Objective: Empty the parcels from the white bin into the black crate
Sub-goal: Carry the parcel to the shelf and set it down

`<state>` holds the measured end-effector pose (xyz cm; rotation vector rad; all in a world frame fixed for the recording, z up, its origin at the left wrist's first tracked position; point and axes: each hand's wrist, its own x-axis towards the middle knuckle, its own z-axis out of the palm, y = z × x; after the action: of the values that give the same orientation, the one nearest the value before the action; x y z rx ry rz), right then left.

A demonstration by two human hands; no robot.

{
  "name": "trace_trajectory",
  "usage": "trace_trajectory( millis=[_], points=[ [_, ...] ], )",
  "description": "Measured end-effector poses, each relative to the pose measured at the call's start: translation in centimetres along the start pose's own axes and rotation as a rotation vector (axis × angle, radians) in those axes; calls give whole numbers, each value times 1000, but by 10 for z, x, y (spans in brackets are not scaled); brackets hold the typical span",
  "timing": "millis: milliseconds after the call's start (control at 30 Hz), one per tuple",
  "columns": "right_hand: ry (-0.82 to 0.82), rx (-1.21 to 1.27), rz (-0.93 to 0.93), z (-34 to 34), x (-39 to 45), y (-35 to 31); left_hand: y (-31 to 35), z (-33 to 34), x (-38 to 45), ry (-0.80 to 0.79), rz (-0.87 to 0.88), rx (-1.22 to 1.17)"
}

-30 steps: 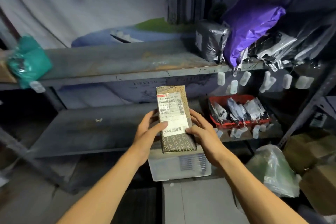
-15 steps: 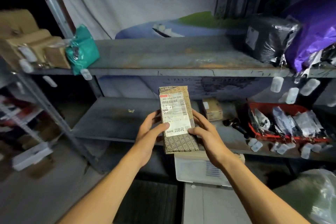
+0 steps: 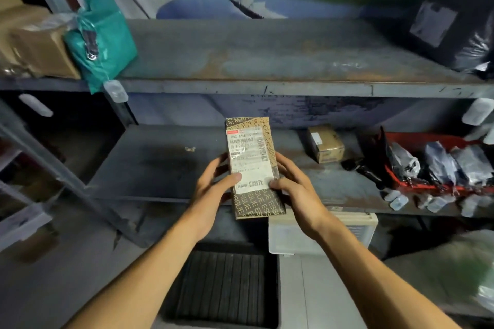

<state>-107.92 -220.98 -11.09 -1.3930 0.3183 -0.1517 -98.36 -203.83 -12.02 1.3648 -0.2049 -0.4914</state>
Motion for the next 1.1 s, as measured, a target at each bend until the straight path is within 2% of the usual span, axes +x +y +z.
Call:
trace_trajectory(
  millis=[333, 567, 867, 1100],
  points=[
    [-31, -31, 45, 7, 60, 42, -34, -29, 44, 58, -53, -57],
    [-63, -10, 36, -9, 110, 101, -89, -28, 82, 187, -3, -65],
    [-78, 81, -128, -44, 167, 197, -191, -10, 139, 330, 197, -67],
    [-86, 158, -298, -57, 197, 260, -246, -9, 165, 312, 310, -134]
  ],
)
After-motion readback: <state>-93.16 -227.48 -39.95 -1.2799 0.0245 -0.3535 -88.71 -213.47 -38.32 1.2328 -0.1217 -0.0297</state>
